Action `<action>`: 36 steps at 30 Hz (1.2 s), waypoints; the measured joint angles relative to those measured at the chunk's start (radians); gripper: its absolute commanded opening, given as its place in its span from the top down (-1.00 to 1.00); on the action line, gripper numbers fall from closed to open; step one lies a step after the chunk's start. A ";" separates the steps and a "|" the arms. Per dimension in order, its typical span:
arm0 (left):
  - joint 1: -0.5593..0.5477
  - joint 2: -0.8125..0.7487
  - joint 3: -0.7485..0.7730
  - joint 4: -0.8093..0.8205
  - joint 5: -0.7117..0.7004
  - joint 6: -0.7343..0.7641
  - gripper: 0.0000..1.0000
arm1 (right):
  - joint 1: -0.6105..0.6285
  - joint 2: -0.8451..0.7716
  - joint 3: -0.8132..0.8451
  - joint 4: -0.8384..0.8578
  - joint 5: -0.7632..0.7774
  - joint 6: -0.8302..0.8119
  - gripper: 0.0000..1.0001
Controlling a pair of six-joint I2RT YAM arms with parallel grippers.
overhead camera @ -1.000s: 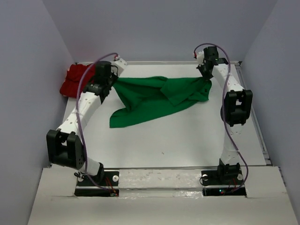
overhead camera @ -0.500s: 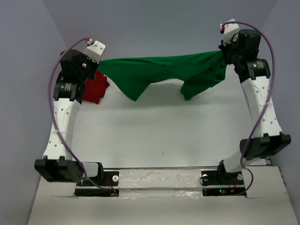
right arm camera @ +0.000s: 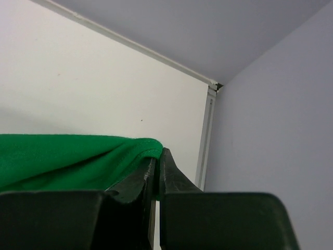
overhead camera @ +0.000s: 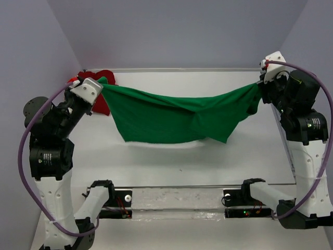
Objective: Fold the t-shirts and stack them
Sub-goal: Flatten out the tshirt
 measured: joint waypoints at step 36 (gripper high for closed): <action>0.027 0.456 0.063 0.330 -0.166 -0.217 1.00 | 0.000 0.622 0.391 0.178 0.018 0.013 1.00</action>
